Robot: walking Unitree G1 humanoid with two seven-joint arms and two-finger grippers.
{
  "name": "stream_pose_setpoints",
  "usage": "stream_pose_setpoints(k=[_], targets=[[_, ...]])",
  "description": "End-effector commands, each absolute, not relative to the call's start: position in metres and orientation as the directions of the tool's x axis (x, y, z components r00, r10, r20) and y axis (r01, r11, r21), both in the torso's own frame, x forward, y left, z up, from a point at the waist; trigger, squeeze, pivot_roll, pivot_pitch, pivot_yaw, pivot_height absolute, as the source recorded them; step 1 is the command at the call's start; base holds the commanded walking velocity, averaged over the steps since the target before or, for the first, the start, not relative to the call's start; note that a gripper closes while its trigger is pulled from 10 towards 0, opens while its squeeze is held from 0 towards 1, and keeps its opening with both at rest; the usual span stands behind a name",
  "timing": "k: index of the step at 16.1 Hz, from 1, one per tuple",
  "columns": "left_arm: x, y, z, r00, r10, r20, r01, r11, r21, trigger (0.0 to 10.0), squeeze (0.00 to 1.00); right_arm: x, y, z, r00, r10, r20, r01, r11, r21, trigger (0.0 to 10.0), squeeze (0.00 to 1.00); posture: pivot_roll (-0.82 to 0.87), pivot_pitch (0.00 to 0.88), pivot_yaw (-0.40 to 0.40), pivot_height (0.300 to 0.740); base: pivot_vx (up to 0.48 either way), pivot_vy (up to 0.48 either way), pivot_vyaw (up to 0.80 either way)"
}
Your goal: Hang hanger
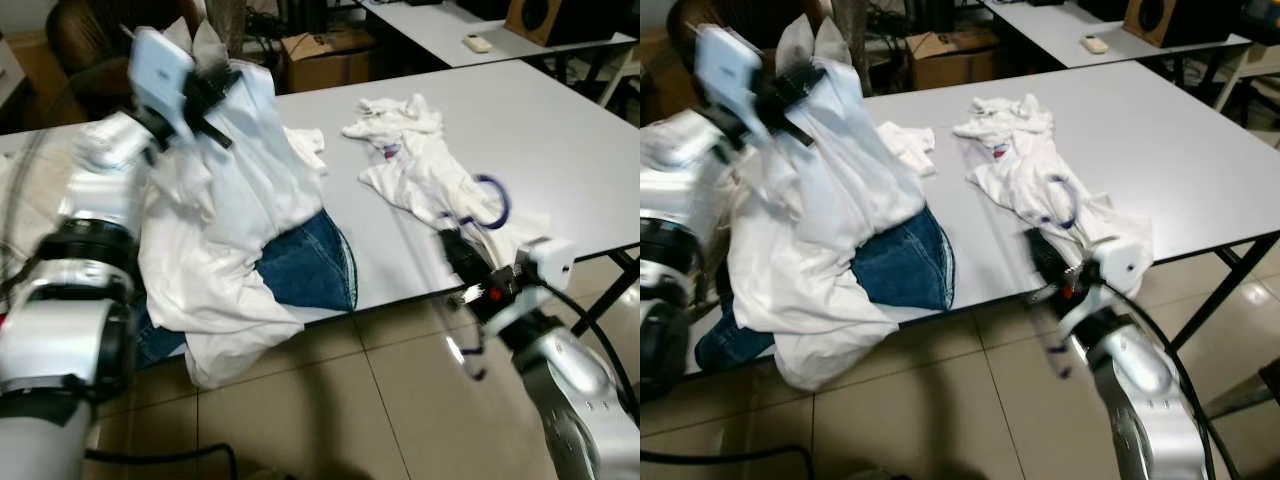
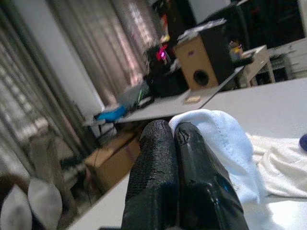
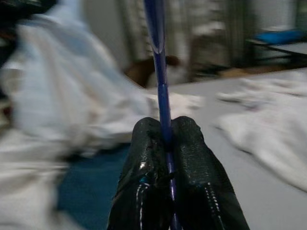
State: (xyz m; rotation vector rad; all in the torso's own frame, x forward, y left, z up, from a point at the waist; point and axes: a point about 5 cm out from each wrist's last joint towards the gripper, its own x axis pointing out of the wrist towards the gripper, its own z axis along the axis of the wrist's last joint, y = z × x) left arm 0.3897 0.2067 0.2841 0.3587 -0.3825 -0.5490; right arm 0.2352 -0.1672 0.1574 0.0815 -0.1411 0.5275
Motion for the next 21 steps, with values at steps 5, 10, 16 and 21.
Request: stream_pose_setpoints(k=[5, 10, 16, 21], targets=[[0.375, 0.22, 0.264, 0.76, -0.6, 0.25, 0.478, 0.776, 0.411, 0.0, 0.0, 0.222, -0.163, 0.166, 0.751, 0.64, 0.163, -0.655, 0.754, 0.058, 10.0, 0.0, -0.07, 0.0, 0.083, 0.74, 0.0, 0.0, 0.0], [0.313, 0.225, 0.202, 0.421, -0.842, -0.337, 0.902, 0.35, 0.253, 0.0, 0.0, 0.233, -0.21, 0.176, 0.892, 0.407, 0.197, -0.427, 0.901, 0.071, 10.0, 0.0, -0.07, 0.0, 0.075, 0.74, 0.0, 0.0, 0.0], [0.278, 0.221, 0.178, 0.37, -0.813, -0.45, 0.928, 0.344, 0.143, 0.0, 0.0, 0.233, -0.202, 0.166, 0.885, 0.448, 0.125, -0.459, 0.884, 0.084, 10.0, 0.0, -0.06, 0.024, 0.029, 0.74, 0.0, 0.0, 0.0], [0.273, 0.233, 0.18, 0.475, -0.728, -0.494, 0.878, 0.431, 0.209, 0.0, 0.0, 0.225, -0.191, 0.159, 0.816, 0.574, 0.067, -0.578, 0.808, 0.115, 10.0, 0.0, -0.05, 0.025, 0.022, 0.74, 0.0, 0.0, 0.0]])
